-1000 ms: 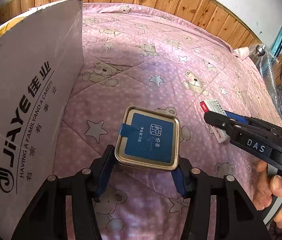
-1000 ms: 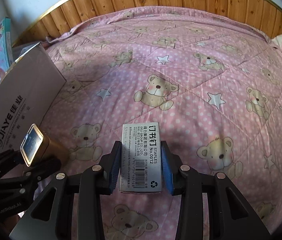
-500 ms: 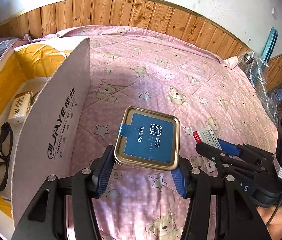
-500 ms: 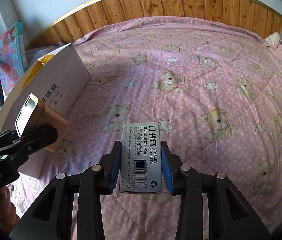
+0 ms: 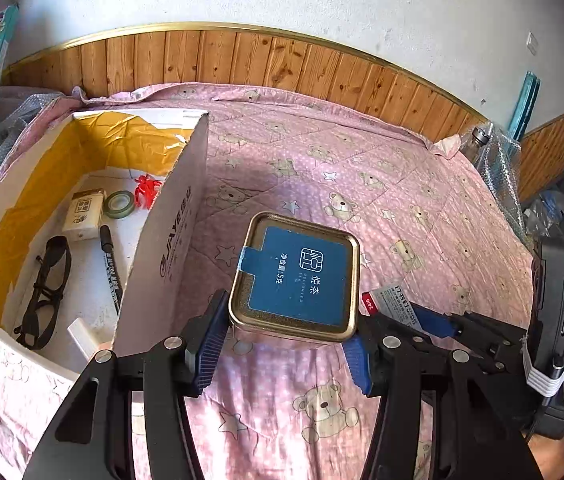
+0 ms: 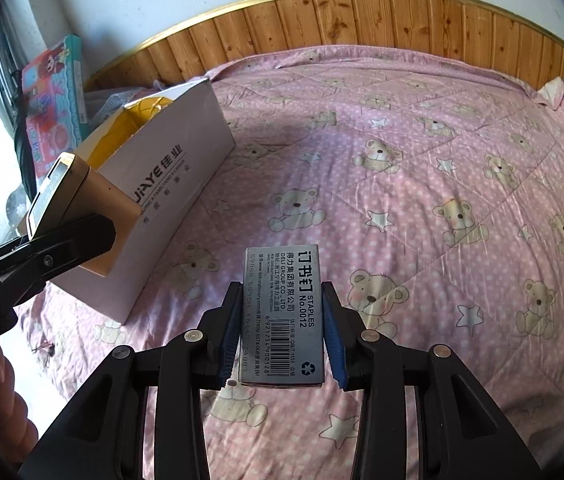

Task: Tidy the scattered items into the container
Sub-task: 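Carry the brown box and staple box over the container with both tools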

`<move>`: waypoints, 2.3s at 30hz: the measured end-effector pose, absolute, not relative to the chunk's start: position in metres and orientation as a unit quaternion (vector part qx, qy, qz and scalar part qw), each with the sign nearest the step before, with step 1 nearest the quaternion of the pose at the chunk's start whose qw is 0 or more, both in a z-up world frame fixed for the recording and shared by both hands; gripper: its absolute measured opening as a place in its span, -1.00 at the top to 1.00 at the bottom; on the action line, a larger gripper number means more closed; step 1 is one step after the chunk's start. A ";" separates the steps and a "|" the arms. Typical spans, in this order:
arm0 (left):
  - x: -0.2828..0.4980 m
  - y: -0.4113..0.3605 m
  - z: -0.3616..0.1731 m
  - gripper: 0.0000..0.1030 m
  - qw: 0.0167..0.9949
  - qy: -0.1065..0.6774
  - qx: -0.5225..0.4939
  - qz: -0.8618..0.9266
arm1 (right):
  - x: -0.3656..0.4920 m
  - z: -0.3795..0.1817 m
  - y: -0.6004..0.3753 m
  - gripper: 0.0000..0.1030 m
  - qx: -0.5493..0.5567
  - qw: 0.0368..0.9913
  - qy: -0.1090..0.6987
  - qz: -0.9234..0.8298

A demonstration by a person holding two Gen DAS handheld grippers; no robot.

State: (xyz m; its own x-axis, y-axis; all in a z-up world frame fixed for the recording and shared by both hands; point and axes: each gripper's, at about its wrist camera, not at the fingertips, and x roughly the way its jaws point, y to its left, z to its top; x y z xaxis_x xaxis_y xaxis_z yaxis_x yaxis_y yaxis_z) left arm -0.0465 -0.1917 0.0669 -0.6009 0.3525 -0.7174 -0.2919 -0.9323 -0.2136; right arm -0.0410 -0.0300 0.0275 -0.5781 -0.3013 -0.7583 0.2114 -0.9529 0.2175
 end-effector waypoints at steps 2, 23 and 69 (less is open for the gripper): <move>-0.041 -0.197 0.072 -0.05 0.179 -0.040 -0.403 0.896 | -0.035 0.033 -0.034 0.24 0.431 0.148 -0.050 -0.889; -0.013 -0.246 0.099 -0.05 0.161 -0.082 -0.372 0.911 | -0.005 0.070 -0.071 0.24 0.399 0.178 -0.025 -0.899; -0.022 -0.317 0.121 -0.05 0.080 -0.136 -0.357 0.921 | -0.016 0.137 -0.151 0.24 0.332 0.269 0.030 -0.904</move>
State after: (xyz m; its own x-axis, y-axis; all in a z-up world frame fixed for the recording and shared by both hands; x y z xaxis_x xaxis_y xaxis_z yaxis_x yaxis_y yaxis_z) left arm -0.0220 -0.3168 0.1209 -0.7329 0.2439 -0.6351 -0.0493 -0.9501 -0.3080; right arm -0.0164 -0.1514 0.1368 -0.6349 -0.4666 -0.6157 0.5069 -0.8530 0.1238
